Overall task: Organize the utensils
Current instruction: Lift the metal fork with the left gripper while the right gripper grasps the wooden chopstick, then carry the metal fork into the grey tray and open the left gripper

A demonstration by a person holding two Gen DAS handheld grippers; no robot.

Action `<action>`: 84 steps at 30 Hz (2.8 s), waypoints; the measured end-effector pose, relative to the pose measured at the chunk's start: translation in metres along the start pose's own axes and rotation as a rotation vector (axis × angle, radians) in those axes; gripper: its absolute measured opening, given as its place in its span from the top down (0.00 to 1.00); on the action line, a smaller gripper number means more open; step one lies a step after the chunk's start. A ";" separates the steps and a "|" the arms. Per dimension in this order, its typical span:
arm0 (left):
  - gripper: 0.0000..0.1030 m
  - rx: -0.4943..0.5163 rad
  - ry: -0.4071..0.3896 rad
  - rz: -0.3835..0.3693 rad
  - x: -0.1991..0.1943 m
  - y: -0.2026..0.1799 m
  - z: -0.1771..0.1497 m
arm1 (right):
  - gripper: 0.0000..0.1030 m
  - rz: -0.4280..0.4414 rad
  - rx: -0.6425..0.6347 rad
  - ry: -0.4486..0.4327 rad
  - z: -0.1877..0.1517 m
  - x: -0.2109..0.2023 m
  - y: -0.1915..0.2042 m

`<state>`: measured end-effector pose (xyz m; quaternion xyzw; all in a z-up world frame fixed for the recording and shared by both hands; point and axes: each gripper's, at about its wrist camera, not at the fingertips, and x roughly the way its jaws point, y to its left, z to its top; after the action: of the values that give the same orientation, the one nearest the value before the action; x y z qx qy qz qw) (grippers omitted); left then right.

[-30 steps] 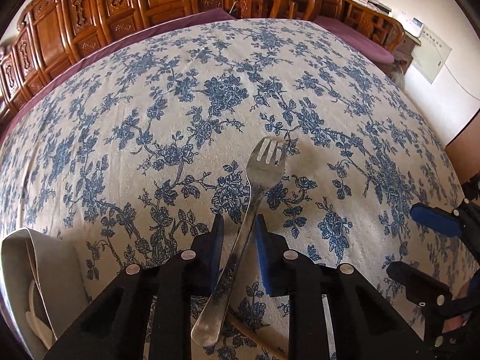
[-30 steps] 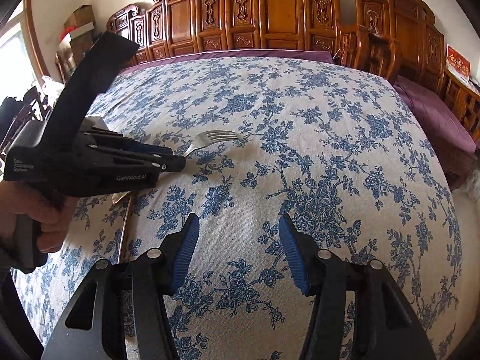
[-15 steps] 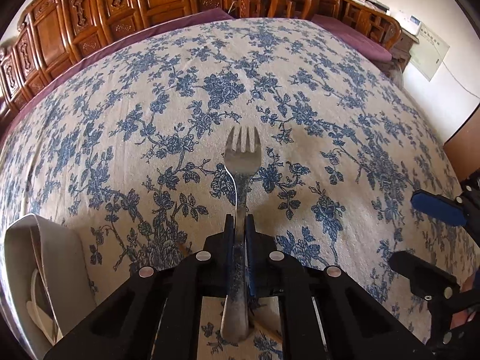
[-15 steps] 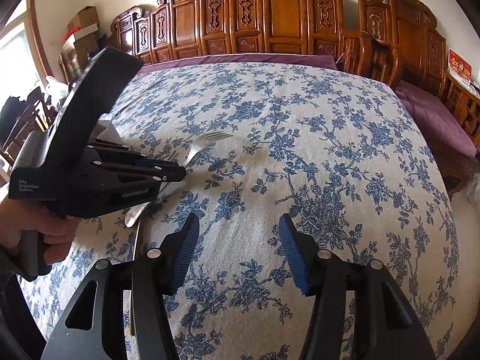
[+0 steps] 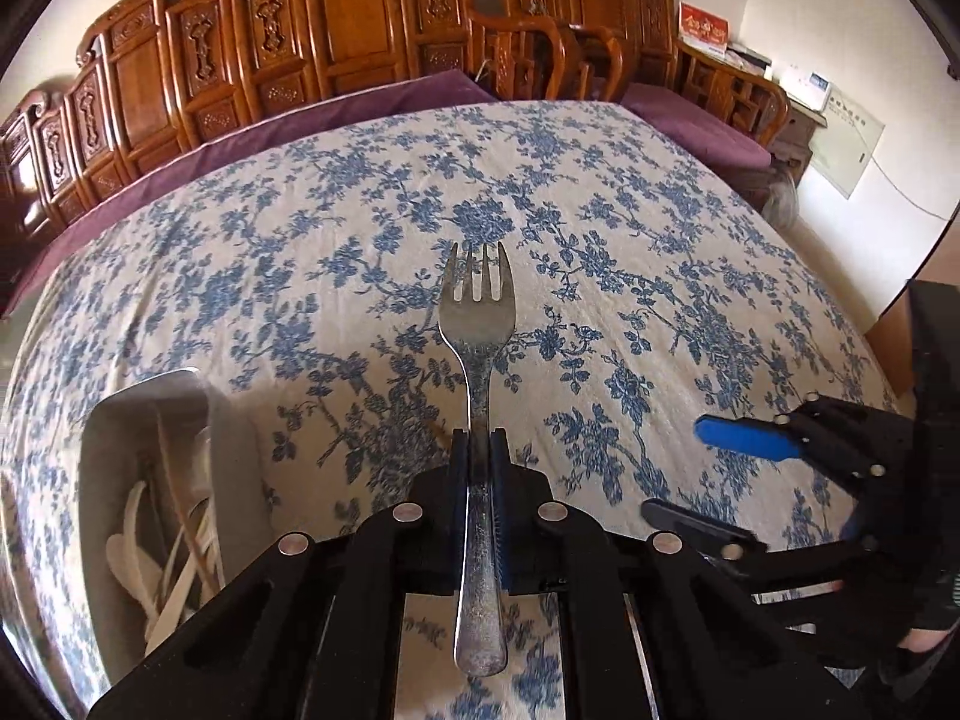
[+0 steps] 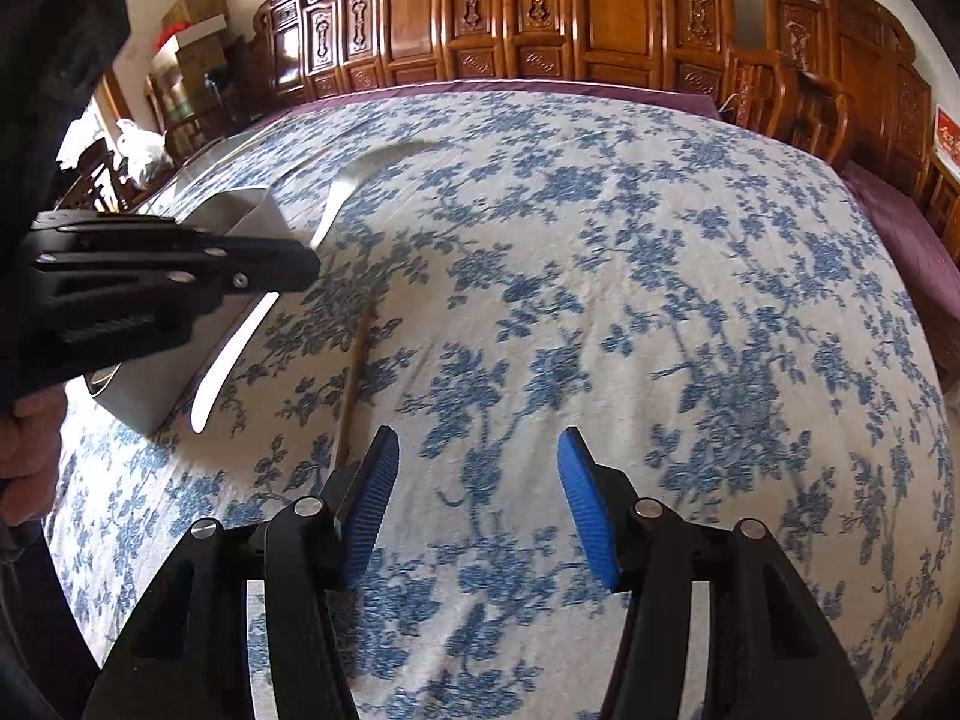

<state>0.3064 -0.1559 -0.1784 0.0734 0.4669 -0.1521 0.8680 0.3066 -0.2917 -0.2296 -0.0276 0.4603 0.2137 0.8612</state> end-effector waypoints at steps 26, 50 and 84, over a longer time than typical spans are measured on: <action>0.94 -0.044 -0.079 0.052 -0.087 0.035 -0.037 | 0.94 -0.049 -0.146 0.098 -0.013 0.022 0.063; 0.94 -0.122 -0.093 0.150 -0.102 0.104 -0.052 | 0.94 0.025 -0.080 -0.113 0.007 -0.047 0.073; 0.94 -0.171 0.046 0.219 -0.017 0.145 -0.066 | 0.94 0.023 -0.074 -0.127 0.011 -0.043 0.068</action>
<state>0.2933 0.0017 -0.2030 0.0529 0.4870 -0.0142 0.8717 0.2674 -0.2418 -0.1787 -0.0404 0.3969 0.2420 0.8845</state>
